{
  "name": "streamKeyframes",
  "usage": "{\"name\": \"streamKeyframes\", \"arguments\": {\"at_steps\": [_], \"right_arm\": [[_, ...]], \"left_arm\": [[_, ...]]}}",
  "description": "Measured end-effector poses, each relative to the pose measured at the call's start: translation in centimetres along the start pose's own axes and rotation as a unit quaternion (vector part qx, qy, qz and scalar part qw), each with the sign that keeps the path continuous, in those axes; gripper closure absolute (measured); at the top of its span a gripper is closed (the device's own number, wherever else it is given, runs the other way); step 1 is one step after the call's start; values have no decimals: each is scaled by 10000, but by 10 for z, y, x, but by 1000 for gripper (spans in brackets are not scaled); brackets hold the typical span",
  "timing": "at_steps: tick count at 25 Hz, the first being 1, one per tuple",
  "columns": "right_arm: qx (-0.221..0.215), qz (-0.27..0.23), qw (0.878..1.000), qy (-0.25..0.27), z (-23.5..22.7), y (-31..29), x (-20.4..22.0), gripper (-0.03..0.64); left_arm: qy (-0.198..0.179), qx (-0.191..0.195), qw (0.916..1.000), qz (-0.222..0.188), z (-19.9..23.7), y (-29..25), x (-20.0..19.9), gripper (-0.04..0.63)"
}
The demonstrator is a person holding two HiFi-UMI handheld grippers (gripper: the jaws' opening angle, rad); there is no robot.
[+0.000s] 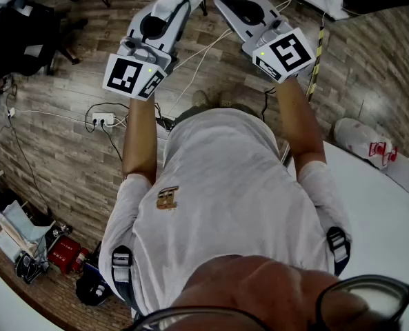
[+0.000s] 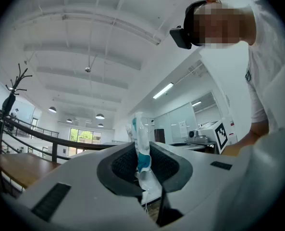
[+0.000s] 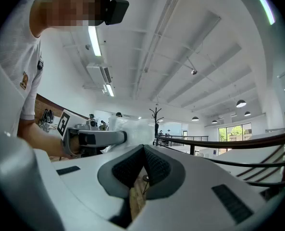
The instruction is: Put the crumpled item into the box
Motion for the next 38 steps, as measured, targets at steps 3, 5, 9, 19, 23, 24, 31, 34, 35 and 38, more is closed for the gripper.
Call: {"name": "streamKeyframes", "arguments": {"at_steps": [3, 5, 9, 19, 23, 24, 31, 34, 35, 38], "right_arm": [[-16, -27, 10000, -45, -3, -4, -1, 586], [-25, -44, 10000, -83, -4, -9, -1, 586], [-21, -58, 9999, -97, -2, -22, -1, 586], [29, -6, 10000, -48, 2, -53, 0, 586], [78, 29, 10000, 6, 6, -63, 3, 586], [94, 37, 9999, 12, 9, -66, 4, 585], [187, 109, 9998, 16, 17, -80, 6, 585], [226, 126, 9997, 2, 19, -84, 10, 586], [234, 135, 9996, -1, 19, -85, 11, 586], [254, 146, 9996, 7, 22, -90, 11, 586]], "left_arm": [[2, 16, 10000, -5, 4, -2, -2, 523], [8, 17, 10000, -12, 8, -2, -3, 523], [22, 2, 10000, -42, 22, 4, -7, 523], [77, 27, 9999, -117, 55, 20, -14, 523], [82, 69, 9998, -160, 66, 27, -14, 523], [87, 79, 9998, -163, 70, 30, -14, 523], [121, 126, 9997, -157, 88, 44, -16, 523], [134, 137, 9997, -154, 94, 47, -15, 523], [138, 141, 9997, -152, 96, 49, -15, 523], [134, 144, 9997, -156, 100, 54, -16, 523]]}}
Point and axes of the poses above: the fingertips, and each gripper's own axes: y backward along the fingers, z to its left, x out of its underside, the point moved 1 cm from there along y, backward along the fingers, and after that the axes turned 14 degrees about y, right-handed, at the moved point
